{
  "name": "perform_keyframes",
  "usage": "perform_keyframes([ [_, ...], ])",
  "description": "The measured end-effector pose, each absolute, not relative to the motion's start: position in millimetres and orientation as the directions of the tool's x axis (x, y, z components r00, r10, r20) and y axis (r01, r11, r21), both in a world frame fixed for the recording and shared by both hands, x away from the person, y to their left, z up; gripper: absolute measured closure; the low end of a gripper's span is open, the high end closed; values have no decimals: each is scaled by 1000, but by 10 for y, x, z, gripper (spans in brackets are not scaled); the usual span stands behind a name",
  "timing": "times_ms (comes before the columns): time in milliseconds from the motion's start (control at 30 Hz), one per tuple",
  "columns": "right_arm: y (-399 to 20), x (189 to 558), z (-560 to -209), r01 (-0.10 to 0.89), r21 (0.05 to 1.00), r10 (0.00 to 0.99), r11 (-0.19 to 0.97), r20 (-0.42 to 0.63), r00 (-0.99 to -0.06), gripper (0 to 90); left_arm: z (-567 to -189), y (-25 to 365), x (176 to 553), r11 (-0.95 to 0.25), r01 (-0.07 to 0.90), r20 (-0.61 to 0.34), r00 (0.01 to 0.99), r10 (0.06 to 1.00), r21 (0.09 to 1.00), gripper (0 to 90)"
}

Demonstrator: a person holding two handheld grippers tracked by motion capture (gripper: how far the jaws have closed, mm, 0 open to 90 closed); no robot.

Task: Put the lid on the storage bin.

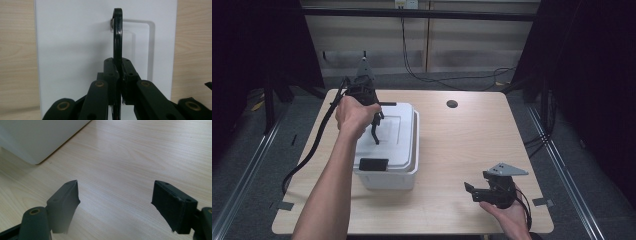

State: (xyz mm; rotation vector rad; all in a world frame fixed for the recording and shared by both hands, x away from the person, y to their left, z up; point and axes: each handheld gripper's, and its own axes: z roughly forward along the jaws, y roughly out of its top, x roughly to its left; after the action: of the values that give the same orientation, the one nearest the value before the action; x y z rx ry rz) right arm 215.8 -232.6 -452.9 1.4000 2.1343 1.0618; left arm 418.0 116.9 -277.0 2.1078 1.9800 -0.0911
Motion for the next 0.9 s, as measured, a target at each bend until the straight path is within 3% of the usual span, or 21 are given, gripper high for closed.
perform_keyframes([
  [900,-2329,2163,-4532,612,759,895,225,88,-438,211,-2929,1009,4178,-73,988,-206,100,974,135,846],
])
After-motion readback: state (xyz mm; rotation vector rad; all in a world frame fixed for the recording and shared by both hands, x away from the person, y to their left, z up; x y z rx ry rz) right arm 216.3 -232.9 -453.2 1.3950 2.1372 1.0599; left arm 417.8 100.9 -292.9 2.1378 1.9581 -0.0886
